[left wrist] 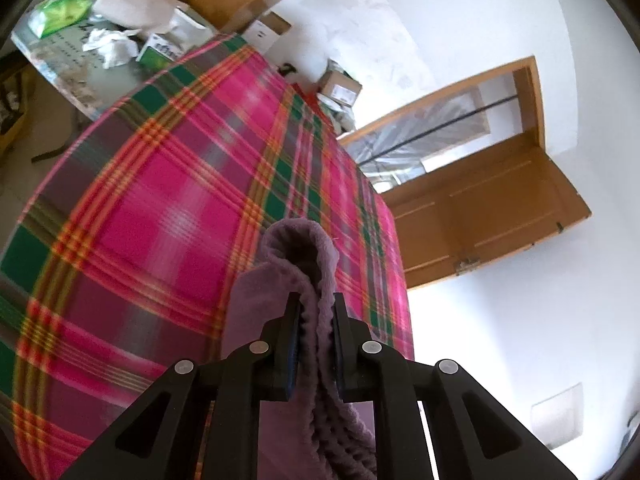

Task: Fold clothes
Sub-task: 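Lift the held waistband with the left gripper and fold it over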

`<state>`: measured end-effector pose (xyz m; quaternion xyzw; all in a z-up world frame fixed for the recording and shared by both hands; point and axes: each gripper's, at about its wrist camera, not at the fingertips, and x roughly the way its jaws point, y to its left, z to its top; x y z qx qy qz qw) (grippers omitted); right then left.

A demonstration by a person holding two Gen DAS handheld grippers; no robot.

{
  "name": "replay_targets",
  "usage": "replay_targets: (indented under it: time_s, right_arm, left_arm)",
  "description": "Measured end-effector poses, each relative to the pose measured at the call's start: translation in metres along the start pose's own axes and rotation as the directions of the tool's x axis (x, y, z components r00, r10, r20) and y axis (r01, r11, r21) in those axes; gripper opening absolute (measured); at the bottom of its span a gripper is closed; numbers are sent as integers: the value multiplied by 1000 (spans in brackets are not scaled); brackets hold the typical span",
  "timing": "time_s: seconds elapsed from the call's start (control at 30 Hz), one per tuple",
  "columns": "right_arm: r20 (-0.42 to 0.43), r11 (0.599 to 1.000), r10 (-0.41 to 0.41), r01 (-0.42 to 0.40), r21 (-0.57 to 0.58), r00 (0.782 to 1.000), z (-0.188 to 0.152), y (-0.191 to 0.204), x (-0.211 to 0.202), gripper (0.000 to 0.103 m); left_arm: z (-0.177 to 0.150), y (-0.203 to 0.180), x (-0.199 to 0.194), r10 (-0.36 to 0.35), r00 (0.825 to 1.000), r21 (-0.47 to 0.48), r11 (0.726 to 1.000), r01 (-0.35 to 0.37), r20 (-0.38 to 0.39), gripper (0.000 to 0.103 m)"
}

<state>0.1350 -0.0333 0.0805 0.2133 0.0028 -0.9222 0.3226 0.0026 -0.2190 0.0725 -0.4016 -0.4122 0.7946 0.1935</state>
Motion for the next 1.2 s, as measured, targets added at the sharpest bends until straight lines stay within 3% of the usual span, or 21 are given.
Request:
replay_targets:
  time_s: [0.23,0.73,1.2]
  right_arm:
    - [26,998,-55,54,42,998,-3,-22,-27,6]
    - [57,986,-136,129,109,989,-14,-63,-65,6]
    - [6,955,-224,218,203,975,-42,-107,-86,6]
  left_arm:
    - [-10,-37,29,-18,998,60,998,21,-55,14]
    - [-24,-80,75,-45,990,115,992,61,-137,14]
    - [-50,-104,142,-41,962,141,987,82,-270,14]
